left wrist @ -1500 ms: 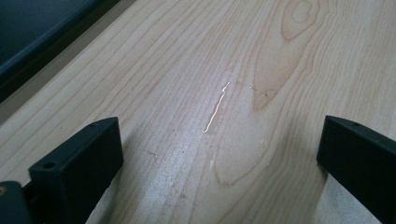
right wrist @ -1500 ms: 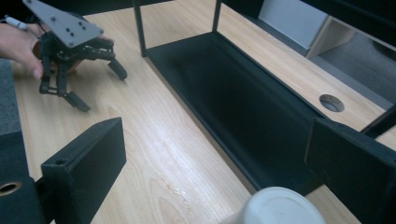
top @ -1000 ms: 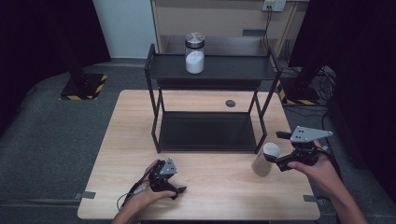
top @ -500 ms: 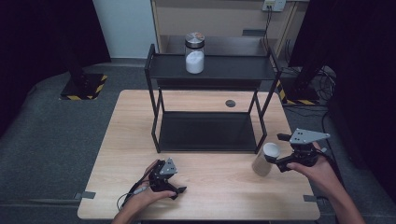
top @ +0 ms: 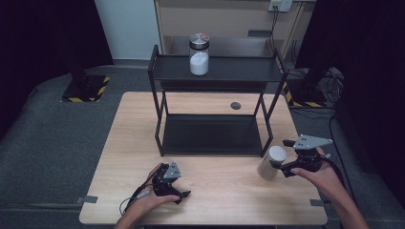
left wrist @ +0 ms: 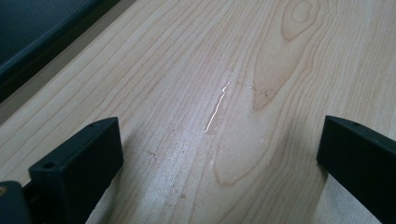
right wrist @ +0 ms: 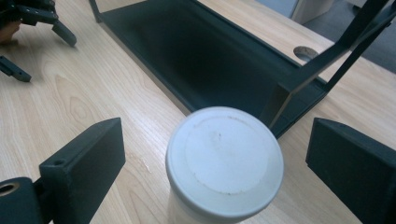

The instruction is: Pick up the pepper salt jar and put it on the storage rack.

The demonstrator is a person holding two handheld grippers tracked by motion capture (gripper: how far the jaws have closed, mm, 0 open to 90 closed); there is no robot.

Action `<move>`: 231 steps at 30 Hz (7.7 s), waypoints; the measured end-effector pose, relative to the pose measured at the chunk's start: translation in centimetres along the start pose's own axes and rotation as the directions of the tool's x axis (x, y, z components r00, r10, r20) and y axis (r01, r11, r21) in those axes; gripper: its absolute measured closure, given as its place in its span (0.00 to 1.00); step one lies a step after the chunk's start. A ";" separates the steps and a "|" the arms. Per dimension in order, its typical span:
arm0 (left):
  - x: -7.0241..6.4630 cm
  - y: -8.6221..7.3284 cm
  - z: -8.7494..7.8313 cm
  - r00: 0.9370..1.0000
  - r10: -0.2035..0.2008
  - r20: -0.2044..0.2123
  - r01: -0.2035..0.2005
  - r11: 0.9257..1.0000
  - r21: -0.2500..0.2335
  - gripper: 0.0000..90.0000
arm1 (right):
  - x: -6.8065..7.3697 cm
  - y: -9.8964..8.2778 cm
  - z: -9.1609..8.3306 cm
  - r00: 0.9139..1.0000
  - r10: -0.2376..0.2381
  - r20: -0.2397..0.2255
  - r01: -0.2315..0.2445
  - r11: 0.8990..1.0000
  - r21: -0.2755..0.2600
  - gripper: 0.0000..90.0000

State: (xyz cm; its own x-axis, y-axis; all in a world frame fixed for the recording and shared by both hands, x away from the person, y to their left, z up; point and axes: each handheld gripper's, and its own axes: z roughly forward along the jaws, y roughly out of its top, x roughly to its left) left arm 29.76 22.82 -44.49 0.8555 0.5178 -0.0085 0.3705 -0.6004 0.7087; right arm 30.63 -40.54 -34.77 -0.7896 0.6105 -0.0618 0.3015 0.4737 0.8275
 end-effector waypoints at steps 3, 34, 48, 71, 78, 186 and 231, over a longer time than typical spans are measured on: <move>0.0 0.0 0.0 1.000 0.000 0.000 0.000 1.000 0.000 0.00 | -0.1 -0.3 0.3 1.000 0.008 -0.003 -0.008 1.000 0.004 0.06; 0.0 0.0 0.0 1.000 0.000 0.000 0.000 1.000 0.000 0.00 | -0.6 -1.9 2.2 0.999 0.028 -0.020 -0.027 0.999 0.034 0.33; 0.0 0.0 0.0 1.000 0.000 0.000 0.000 1.000 0.000 0.00 | -0.4 -2.8 2.1 0.999 0.031 -0.009 -0.031 1.000 0.007 0.38; 0.0 0.0 0.0 1.000 -0.001 -0.001 0.001 1.000 0.000 0.00 | 0.2 -2.8 1.9 0.998 0.061 -0.005 -0.061 0.998 0.006 0.39; 0.0 0.0 0.0 1.000 -0.001 -0.001 0.001 1.000 0.000 0.00 | -0.2 -2.4 1.6 0.996 0.057 -0.074 -0.057 0.998 0.000 0.39; 0.2 0.0 0.0 1.000 0.010 0.012 -0.010 1.000 0.000 0.00 | -8.0 36.0 -3.4 0.953 -0.208 -0.219 0.190 0.977 -0.099 0.39; 0.2 0.0 0.0 1.000 0.014 0.016 -0.014 1.000 0.001 0.00 | -11.7 35.6 3.4 0.973 -0.122 -0.197 0.114 0.992 -0.049 0.39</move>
State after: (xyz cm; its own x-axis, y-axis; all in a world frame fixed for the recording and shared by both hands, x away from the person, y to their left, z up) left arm 30.00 22.90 -44.48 0.8663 0.4994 -0.0094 0.3584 -0.6084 0.7081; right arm 52.38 -28.63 -6.44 -0.9100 0.4115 -0.0513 0.1827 0.5088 0.8413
